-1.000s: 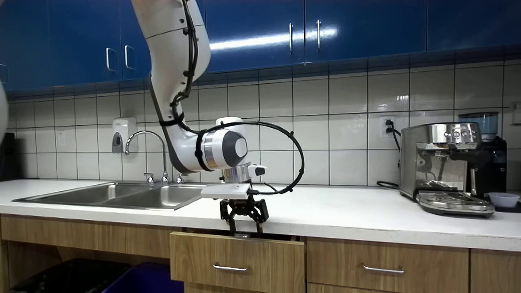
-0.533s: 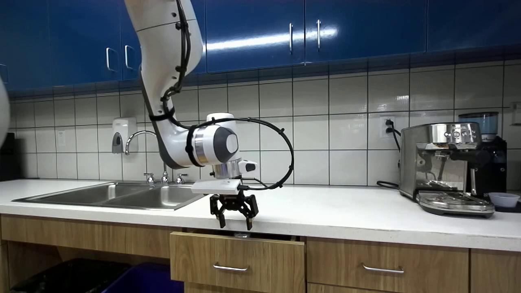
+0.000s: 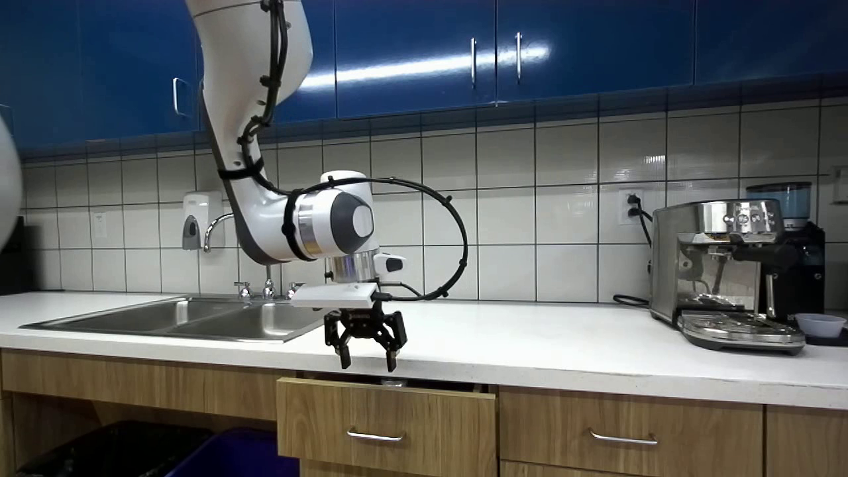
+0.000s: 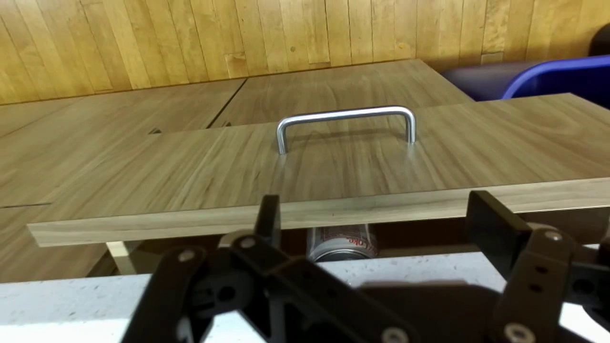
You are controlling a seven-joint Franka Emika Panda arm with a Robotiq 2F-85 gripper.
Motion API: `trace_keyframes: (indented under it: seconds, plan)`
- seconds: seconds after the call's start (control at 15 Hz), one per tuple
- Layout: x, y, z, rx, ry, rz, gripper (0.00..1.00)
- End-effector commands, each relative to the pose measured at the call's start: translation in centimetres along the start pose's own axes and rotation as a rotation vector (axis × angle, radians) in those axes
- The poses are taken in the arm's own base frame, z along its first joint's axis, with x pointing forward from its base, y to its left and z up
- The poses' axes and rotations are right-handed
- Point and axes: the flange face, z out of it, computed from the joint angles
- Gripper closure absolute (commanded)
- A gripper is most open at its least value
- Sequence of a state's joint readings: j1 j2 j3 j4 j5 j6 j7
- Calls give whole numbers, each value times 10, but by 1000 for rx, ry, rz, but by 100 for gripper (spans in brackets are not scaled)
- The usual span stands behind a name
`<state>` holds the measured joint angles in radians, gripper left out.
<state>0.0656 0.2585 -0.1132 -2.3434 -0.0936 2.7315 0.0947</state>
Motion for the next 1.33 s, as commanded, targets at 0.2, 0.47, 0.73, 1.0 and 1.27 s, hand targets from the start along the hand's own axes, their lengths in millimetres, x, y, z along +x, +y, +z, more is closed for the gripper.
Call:
trace_keyframes:
  seconds: [0.2,0.47,0.73,1.0,1.27]
  plan:
    - [-32,-14,-32,-3,-37,-41,0]
    - [-42,-22,-45,7,-36,-54,0]
    - [-45,-29,-57,17,-27,-62,0]
    - [-39,-30,-50,19,-16,-73,0]
    - [-40,-30,-51,19,-16,-74,0]
